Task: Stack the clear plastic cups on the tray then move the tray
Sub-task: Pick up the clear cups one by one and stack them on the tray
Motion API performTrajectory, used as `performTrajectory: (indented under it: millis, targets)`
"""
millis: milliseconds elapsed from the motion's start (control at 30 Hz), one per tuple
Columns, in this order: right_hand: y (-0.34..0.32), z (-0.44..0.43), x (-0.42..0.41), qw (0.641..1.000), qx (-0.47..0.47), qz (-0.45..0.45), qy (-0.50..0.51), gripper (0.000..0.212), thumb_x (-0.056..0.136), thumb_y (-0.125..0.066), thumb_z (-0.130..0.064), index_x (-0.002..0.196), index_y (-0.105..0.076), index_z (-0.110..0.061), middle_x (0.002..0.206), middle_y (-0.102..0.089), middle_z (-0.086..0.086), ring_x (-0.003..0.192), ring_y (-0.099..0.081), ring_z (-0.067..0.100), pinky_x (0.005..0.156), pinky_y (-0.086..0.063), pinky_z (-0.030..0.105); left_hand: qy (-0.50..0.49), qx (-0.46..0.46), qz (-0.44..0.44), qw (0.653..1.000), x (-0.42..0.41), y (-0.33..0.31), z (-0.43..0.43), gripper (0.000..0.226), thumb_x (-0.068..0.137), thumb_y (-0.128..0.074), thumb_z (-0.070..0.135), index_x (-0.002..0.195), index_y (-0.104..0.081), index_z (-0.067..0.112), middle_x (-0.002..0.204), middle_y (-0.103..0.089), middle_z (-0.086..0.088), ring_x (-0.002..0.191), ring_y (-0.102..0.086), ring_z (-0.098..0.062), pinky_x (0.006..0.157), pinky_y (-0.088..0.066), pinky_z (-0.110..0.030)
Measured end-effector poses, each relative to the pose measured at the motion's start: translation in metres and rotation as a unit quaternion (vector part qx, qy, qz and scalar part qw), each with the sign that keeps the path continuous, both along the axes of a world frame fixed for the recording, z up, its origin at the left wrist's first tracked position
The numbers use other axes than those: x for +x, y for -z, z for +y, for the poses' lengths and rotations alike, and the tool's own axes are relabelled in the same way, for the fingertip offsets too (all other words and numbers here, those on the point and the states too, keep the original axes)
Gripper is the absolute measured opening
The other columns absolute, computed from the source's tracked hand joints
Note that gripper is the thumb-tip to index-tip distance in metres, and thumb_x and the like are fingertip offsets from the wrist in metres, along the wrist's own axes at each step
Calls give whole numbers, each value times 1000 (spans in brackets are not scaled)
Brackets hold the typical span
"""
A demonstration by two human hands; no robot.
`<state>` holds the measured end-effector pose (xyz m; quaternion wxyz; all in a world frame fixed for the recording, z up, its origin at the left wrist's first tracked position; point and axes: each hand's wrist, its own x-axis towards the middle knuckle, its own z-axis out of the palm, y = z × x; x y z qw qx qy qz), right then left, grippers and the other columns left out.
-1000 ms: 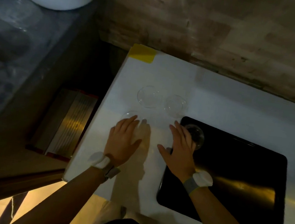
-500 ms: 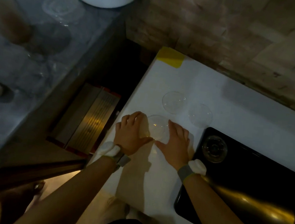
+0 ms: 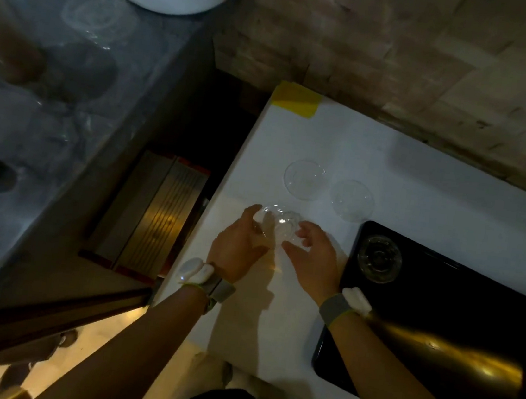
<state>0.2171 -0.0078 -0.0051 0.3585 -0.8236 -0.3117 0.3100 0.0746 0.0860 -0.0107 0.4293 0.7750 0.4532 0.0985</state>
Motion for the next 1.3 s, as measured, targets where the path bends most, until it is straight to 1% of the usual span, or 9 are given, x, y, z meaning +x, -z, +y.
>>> performTrajectory:
  millis: [133,233,433,533,667,833,933,1067,1300]
  targets:
    - [-3,-8,8,999,28,30,18,25,85,-68,-32,107,-59,-27,86,-67,-9,84,-66,9,83,-55,32,-14,-22,-39,999,-1,-7,-6,42,87,-66,14,126,-54,20,95,-73,-2,74,-69,-17,70,-59,-33]
    - [-11,-16,15,991,67,112,27,31,88,-60,-46,112,-61,-26,92,-69,-1,81,-65,15,81,-55,32,-12,-51,-77,996,1,-14,-9,14,89,-66,12,102,-70,15,93,-73,-2,62,-68,-16,61,-58,-28]
    - [-29,-39,38,971,101,218,15,28,90,-62,-22,115,-64,-10,97,-70,1,78,-65,10,73,-49,16,48,65,-84,993,18,-24,-18,15,87,-68,10,101,-75,13,96,-74,-6,82,-65,-10,76,-40,1]
    - [-38,-58,48,976,93,199,-3,41,74,-71,-44,108,-68,-22,98,-73,-6,89,-69,7,78,-51,17,87,83,-108,987,32,-29,-27,18,86,-69,10,103,-75,14,98,-71,-5,81,-65,-11,77,-45,-5]
    - [-45,-88,62,979,98,179,-15,39,69,-75,-47,106,-69,-35,101,-74,-12,97,-68,8,81,-53,18,107,9,-144,984,50,-37,-45,34,79,-78,26,110,-71,13,113,-66,-1,89,-67,-10,85,-55,-24]
    - [-48,-128,83,992,90,89,23,49,64,-83,-41,109,-64,-40,96,-72,-8,91,-67,2,82,-50,14,202,-63,-106,971,79,-50,-67,78,63,-87,40,132,-57,19,147,-46,6,121,-53,-5,102,-42,-19]
    - [-44,-139,89,996,92,-14,8,57,62,-79,-51,114,-64,-35,109,-68,-16,92,-64,-4,81,-47,8,226,-90,-102,965,88,-56,-72,83,64,-87,40,135,-44,38,149,-42,9,125,-47,-1,105,-40,-21]
    - [-32,-157,102,992,78,-98,-12,59,66,-77,-57,120,-59,-40,126,-59,-20,98,-61,-6,84,-46,8,254,-78,-98,959,108,-52,-80,78,68,-84,37,137,-50,24,147,-37,13,122,-46,-1,103,-40,-16]
    - [-12,-174,117,980,83,-170,-54,64,76,-68,-60,133,-50,-37,146,-46,-10,125,-50,8,98,-51,37,296,28,-55,953,130,-42,-87,76,68,-82,43,135,-54,18,149,-44,-5,131,-47,-19,110,-37,-32]
